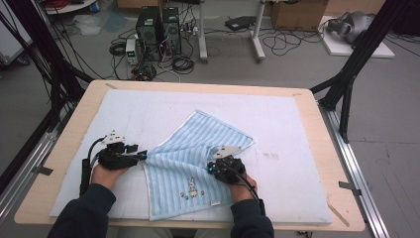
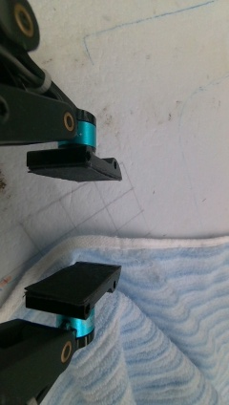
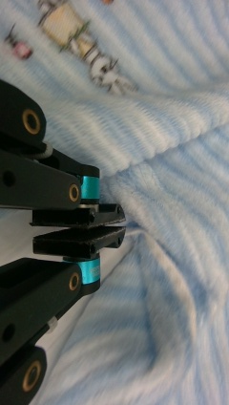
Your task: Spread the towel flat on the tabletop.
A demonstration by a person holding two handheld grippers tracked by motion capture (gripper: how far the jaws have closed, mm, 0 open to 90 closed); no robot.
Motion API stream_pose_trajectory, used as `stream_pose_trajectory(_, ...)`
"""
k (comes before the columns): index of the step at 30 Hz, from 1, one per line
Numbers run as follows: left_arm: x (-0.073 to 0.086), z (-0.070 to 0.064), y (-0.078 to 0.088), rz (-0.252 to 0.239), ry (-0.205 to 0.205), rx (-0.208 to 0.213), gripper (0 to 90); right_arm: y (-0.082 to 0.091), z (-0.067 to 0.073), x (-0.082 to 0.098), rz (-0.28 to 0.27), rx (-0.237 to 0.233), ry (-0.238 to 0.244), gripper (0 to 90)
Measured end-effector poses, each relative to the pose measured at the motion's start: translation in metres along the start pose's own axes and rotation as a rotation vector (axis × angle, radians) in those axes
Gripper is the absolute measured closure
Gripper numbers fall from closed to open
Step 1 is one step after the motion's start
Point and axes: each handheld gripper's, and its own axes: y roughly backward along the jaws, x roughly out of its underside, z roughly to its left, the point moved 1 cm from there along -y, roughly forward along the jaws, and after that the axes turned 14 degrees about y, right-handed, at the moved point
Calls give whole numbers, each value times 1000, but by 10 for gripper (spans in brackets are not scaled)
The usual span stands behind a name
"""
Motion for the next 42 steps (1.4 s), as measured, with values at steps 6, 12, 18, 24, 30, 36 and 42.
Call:
stream_pose_trajectory(6, 1, -8, 1, -4, -15, 15, 478, 16, -13, 18, 11, 117, -50, 870)
stream_pose_trajectory(12, 3, -14, -1, 2, -14, 27, 460, 29, -28, 31, 40, 269, -89, 870)
stream_pose_trajectory(18, 6, -23, -1, 12, -40, 51, 453, 31, -33, 41, 66, 338, -138, 838)
stream_pose_trajectory(24, 10, -34, 3, 2, -59, 89, 448, 50, -28, 41, -23, 333, -142, 691)
stream_pose_trajectory(30, 26, -44, 11, -4, -36, 113, 444, 74, -15, 44, -78, 296, -138, 591)
stream_pose_trajectory(36, 50, -63, 19, 36, -54, 146, 475, 89, 9, 56, -111, 251, -149, 515)
stream_pose_trajectory(42, 70, -77, 26, 57, -57, 159, 487, 95, 31, 69, -81, 192, -128, 517)
